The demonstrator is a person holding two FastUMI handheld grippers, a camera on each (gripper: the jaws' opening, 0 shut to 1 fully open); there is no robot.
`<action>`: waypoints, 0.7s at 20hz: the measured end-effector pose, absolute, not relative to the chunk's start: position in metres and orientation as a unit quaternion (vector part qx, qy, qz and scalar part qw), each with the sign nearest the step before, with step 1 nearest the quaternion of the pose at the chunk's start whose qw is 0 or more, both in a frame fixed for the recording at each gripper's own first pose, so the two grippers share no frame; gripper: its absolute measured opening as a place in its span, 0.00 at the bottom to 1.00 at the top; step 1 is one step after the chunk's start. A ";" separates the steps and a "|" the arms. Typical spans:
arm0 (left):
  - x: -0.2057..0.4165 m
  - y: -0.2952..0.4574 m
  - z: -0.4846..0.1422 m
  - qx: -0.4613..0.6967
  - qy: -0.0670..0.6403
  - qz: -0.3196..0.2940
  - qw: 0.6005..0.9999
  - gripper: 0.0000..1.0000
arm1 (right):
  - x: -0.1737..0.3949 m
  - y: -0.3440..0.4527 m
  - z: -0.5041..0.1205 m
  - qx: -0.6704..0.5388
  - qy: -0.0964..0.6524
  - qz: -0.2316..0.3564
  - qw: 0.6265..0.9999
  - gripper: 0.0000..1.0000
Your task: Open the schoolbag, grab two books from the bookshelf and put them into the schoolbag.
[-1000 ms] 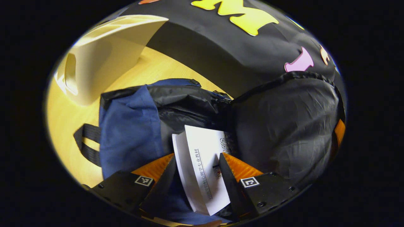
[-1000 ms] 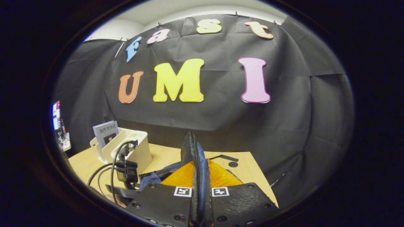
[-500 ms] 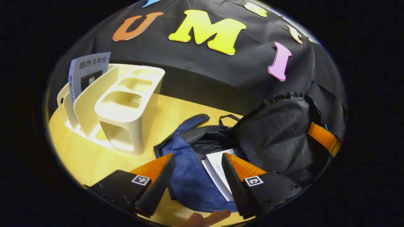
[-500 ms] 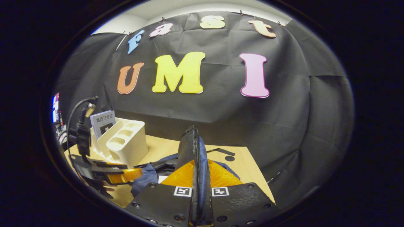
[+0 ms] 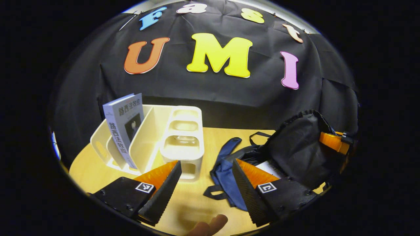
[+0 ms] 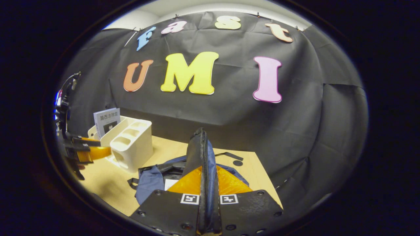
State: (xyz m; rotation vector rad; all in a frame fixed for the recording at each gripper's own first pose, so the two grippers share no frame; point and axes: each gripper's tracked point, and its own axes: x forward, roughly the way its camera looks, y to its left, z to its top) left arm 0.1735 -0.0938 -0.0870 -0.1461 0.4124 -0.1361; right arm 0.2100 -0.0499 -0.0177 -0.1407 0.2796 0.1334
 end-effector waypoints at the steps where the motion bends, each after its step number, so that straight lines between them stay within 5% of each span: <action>1: 0.176 -0.078 -0.080 -0.070 0.197 -0.054 0.977 0.98 | 0.210 -0.052 -0.018 -0.070 0.140 0.062 0.986 0.08; 14: 0.219 0.063 0.023 -0.026 0.117 -0.008 0.993 0.97 | 0.212 -0.057 -0.021 -0.042 0.139 0.046 0.988 0.08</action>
